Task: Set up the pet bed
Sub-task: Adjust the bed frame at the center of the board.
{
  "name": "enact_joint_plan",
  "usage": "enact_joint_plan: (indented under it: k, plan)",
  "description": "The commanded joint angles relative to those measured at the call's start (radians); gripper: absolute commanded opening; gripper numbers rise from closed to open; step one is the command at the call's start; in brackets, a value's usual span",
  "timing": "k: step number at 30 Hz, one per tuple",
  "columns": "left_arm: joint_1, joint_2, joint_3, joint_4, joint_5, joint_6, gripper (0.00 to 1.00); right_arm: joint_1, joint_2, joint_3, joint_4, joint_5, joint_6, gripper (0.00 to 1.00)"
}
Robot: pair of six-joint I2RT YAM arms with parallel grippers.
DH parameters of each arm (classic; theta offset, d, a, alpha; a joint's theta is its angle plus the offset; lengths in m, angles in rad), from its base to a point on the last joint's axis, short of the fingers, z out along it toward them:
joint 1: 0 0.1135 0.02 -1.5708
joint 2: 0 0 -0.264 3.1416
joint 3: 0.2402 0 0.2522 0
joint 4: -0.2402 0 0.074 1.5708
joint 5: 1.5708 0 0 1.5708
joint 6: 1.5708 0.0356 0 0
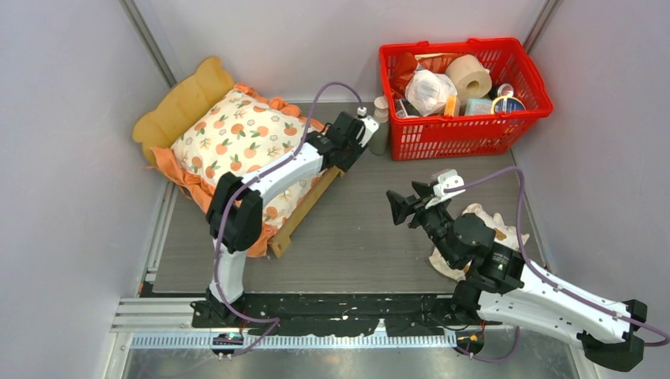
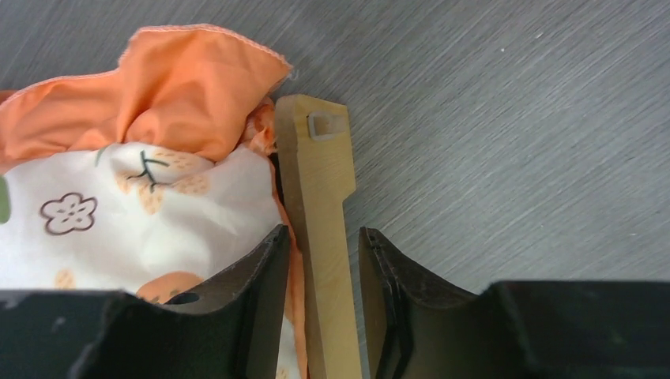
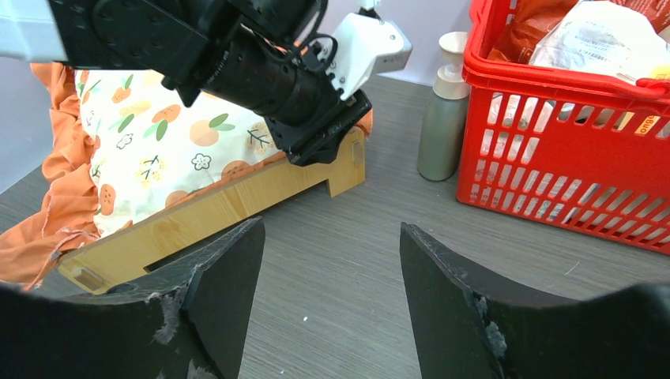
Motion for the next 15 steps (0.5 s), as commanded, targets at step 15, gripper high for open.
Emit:
enact_joint_plan:
  k: [15]
  plan:
    - [-0.013, -0.181, -0.278, 0.073, 0.204, 0.062, 0.0, -0.008, 0.011, 0.005, 0.019, 0.016, 0.013, 0.7]
